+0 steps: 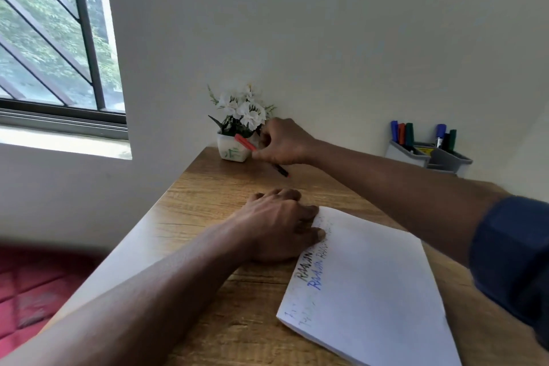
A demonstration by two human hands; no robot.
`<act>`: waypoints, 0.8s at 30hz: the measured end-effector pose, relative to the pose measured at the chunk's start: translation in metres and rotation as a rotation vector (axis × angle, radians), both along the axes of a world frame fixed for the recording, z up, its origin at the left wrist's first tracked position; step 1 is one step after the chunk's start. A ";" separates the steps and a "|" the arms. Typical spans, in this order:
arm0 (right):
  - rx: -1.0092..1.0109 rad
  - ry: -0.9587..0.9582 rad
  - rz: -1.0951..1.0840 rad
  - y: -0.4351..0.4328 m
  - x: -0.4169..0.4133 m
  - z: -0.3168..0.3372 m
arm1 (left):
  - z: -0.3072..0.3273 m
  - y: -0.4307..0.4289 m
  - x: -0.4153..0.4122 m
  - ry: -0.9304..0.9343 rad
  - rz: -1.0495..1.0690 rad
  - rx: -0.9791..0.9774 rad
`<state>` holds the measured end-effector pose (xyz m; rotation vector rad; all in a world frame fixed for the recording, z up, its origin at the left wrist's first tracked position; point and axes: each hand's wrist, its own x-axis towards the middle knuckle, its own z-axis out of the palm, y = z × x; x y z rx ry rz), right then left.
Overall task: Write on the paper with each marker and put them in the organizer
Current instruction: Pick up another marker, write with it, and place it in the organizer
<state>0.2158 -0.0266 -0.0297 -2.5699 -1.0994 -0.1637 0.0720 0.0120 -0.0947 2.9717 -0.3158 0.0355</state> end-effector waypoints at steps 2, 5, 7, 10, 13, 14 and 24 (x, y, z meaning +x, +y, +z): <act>0.058 -0.119 0.009 -0.021 -0.012 0.009 | 0.000 0.000 -0.001 -0.025 0.009 -0.022; 0.084 -0.319 0.011 -0.063 -0.035 0.019 | 0.000 0.002 0.000 -0.112 0.033 -0.014; 0.108 -0.410 0.033 -0.094 -0.049 0.018 | 0.000 0.004 0.002 -0.176 0.069 -0.015; 0.225 -0.384 0.085 -0.139 -0.064 -0.002 | 0.000 0.008 0.006 -0.302 0.098 -0.197; 0.257 -0.347 0.095 -0.171 -0.074 -0.031 | 0.002 0.012 0.005 -0.475 0.009 -0.384; 0.241 -0.351 0.094 -0.177 -0.076 -0.039 | 0.003 0.012 0.003 -0.511 -0.040 -0.407; 0.199 -0.418 0.170 -0.174 -0.085 -0.068 | 0.014 0.004 -0.007 -0.568 -0.173 -0.555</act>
